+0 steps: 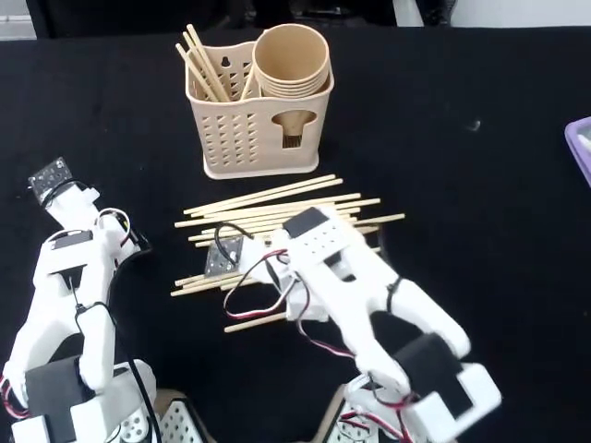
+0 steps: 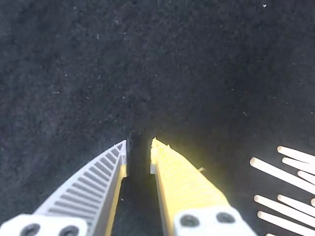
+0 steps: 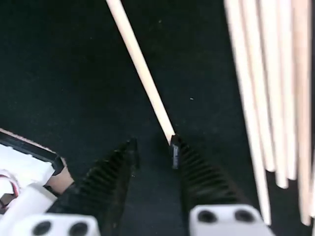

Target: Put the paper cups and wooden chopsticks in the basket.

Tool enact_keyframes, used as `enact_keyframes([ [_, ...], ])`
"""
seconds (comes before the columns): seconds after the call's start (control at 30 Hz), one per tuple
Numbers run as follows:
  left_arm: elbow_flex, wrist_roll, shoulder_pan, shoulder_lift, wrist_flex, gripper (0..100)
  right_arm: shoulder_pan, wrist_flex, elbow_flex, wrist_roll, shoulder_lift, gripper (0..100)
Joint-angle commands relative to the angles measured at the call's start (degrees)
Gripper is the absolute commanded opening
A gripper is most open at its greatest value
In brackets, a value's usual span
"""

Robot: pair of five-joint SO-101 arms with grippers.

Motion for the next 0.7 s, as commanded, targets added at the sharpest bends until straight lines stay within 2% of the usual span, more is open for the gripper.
enact_keyframes([
  [0.0, -2.95, 0.18, -0.22, -0.26, 0.35, 9, 1.85, 0.70, -1.98, 0.62, -5.32, 20.0],
  [0.1, -2.95, 0.18, -0.22, -0.26, 0.26, 9, 1.14, 0.44, 1.54, 0.79, -6.46, 31.8],
  [0.13, -2.95, 0.18, -0.13, -0.26, 0.26, 9, 0.26, -0.26, 2.86, 0.79, -6.55, 33.0],
  [0.4, -2.95, 0.18, -0.13, -0.26, 0.26, 9, -1.85, -14.33, 12.26, 0.53, -6.11, 23.3],
  [0.57, -2.95, 0.18, -0.13, -0.26, 0.26, 9, 0.70, -15.38, 12.53, 0.53, -6.11, 22.8],
  [0.67, -2.95, 0.18, -0.13, -0.26, 0.26, 9, 1.58, -15.38, 12.62, 0.44, -6.11, 13.5],
])
